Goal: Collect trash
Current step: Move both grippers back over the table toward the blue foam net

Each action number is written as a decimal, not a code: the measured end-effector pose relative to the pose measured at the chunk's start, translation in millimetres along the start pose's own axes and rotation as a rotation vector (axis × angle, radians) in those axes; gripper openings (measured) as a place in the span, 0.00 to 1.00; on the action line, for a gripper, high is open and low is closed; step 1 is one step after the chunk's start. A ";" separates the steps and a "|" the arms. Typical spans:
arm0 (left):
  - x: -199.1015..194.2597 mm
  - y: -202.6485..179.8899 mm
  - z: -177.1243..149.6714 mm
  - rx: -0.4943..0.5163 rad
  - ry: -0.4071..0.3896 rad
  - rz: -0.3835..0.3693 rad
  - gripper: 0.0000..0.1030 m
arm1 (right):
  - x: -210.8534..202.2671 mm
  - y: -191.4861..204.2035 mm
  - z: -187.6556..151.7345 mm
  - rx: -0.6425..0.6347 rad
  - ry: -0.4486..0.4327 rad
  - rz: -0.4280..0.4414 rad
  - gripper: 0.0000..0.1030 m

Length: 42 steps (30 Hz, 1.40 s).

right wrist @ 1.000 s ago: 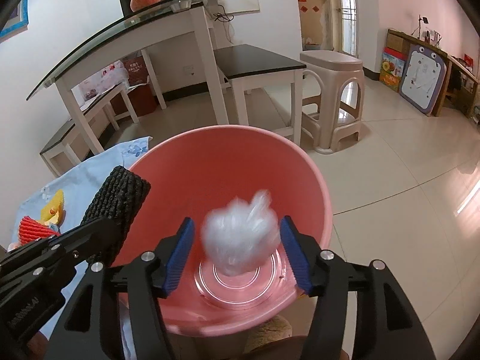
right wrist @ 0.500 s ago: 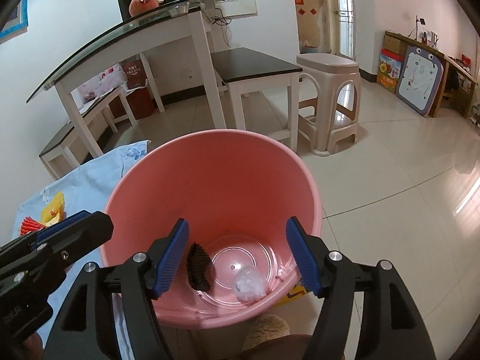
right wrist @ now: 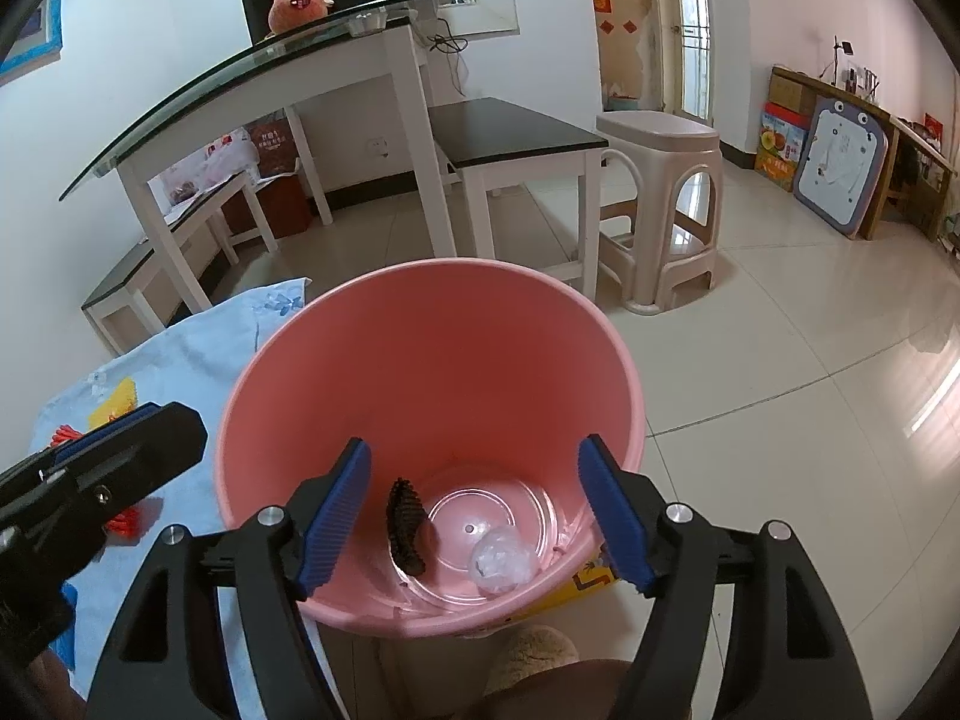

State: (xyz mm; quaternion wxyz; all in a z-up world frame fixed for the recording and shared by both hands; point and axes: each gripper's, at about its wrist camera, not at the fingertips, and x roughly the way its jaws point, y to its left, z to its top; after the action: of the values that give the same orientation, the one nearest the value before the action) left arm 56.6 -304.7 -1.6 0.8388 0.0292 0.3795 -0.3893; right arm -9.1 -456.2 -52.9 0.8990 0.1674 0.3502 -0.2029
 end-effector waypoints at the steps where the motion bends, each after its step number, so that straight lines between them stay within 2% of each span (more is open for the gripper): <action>1: -2.6 0.8 0.3 -0.001 -0.007 0.005 0.34 | -1.1 0.4 -0.2 -0.001 -0.002 0.001 0.69; 9: -20.7 10.7 0.6 -0.013 -0.048 0.047 0.34 | -12.5 6.2 -1.9 -0.012 -0.027 0.009 0.72; 15: -37.5 24.8 -2.1 -0.022 -0.070 0.111 0.34 | -26.7 10.5 -1.2 -0.007 -0.070 0.035 0.72; 20: -51.5 45.0 -9.5 -0.054 -0.057 0.183 0.34 | -41.4 22.0 -0.2 -0.020 -0.097 0.079 0.72; 31: -92.5 98.5 -49.3 -0.140 -0.019 0.367 0.34 | -62.2 88.6 -21.6 -0.162 -0.077 0.210 0.72; 42: -120.8 137.1 -97.7 -0.205 0.027 0.458 0.34 | -60.7 145.3 -48.5 -0.247 -0.002 0.296 0.72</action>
State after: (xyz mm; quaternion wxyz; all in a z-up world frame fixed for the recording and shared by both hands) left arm 39.7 -99.5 -25.2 0.8985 0.0344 0.4119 -0.1481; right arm -7.1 -294.6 -21.3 0.9331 0.1052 0.3431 -0.0238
